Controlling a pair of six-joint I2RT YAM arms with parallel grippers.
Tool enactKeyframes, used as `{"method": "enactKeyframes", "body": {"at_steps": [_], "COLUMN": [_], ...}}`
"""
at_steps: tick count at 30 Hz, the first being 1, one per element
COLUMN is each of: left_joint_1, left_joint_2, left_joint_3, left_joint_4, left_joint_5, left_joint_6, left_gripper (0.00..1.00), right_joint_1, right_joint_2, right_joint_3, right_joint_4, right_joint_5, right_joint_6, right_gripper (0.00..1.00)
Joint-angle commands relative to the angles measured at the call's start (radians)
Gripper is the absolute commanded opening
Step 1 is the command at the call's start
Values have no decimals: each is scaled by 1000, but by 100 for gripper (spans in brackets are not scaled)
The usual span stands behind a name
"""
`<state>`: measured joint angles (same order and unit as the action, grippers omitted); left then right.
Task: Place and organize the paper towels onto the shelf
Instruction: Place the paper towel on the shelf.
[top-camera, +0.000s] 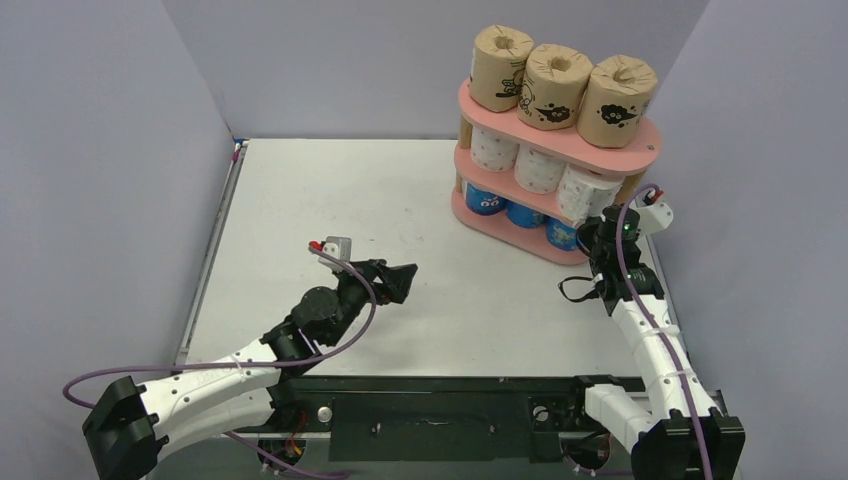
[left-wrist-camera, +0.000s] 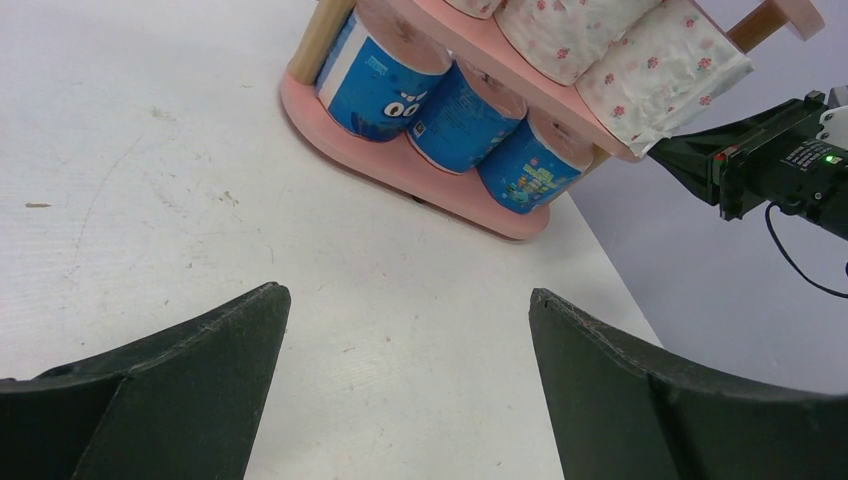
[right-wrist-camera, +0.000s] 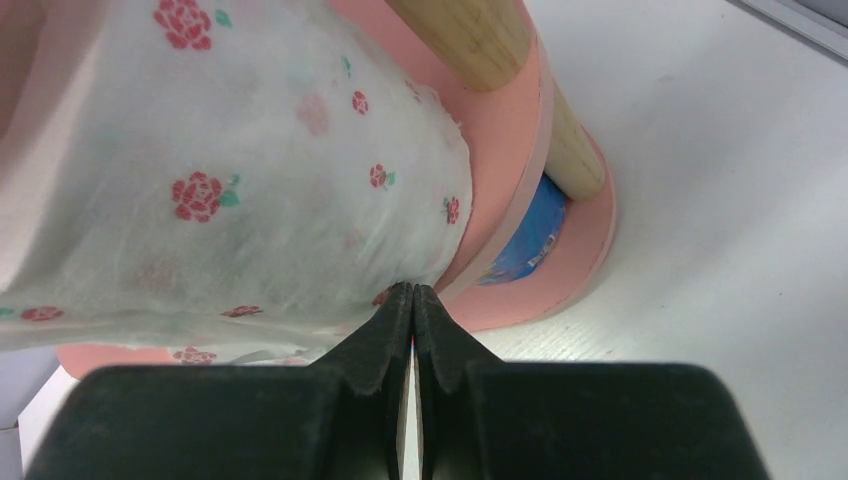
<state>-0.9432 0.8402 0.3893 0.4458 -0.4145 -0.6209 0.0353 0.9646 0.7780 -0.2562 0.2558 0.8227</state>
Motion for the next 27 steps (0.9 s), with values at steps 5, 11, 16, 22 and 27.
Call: {"method": "enactKeyframes", "body": {"at_steps": [5,11,16,22,27], "left_joint_1": [-3,-3,-2,-2,-2], "left_joint_2": [-16,-6,-10,-2,11], "left_joint_3": [-12,-29,-36,-36,-39], "left_joint_4": [21,29,29,31,35], "left_joint_5": [3,3,-1,2,12], "left_joint_6": [-3,-6,-5,-6,-13], "left_gripper": [89,89,89,89,89], "right_joint_1": [-17,-18,-23,-32,-32], "right_joint_2": [36,64,75,85,103], "right_joint_3": [64,67,72,76,80], "right_joint_4": [95,121,136,144,153], "right_joint_5": [36,35,36,40,40], "right_joint_6": [17,22,27,31,32], "right_gripper": [0,0,0,0,0]}}
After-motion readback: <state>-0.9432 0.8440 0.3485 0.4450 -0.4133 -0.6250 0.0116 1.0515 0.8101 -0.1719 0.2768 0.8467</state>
